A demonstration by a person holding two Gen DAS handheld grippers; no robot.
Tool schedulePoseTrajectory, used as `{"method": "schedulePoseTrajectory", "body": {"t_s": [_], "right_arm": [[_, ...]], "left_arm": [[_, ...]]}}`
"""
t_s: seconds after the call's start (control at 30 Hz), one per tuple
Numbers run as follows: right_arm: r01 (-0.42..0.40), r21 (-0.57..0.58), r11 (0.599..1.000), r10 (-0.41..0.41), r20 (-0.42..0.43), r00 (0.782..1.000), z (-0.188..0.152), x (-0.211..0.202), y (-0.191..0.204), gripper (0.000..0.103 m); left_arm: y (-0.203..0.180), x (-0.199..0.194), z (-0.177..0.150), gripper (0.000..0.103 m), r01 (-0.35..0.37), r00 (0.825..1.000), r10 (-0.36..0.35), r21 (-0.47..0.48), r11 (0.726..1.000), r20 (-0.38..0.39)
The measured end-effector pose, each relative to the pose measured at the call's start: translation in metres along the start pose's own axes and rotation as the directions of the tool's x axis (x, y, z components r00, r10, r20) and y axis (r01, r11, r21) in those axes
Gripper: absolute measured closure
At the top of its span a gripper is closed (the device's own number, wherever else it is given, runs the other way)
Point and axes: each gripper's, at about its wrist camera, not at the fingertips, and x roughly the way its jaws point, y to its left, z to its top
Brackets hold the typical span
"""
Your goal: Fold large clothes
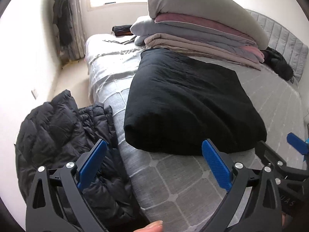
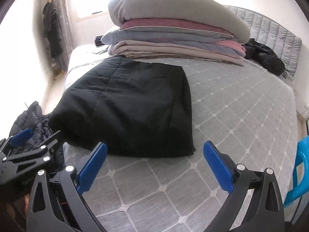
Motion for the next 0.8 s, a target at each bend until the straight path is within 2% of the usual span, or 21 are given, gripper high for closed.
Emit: {"method": "schedulePoseTrajectory", "body": {"t_s": [0.13,0.27,0.8], "right_arm": [[0.048,0.012,0.999,-0.048,0.019,0.999,0.0056,0.0008,0.0078,0.007],[0.066,0.02,0.998,-0.067,0.015,0.998,0.0076,-0.0014,-0.0003,0.007],[0.059,0.021,0.998,-0.058,-0.013,0.998,0.0072,0.0058,0.0032,0.007]], "left_arm": [[0.0022,-0.0008,0.0016,0.008,-0.002,1.0,0.002,-0.009,1.0,0.007],[0.0028,-0.004,0.0033,0.008,-0.001,1.0,0.002,-0.024,1.0,0.023],[-0.0025,-0.0024,0.003,0.008,-0.013,1.0,0.013,-0.026,1.0,0.021]]}}
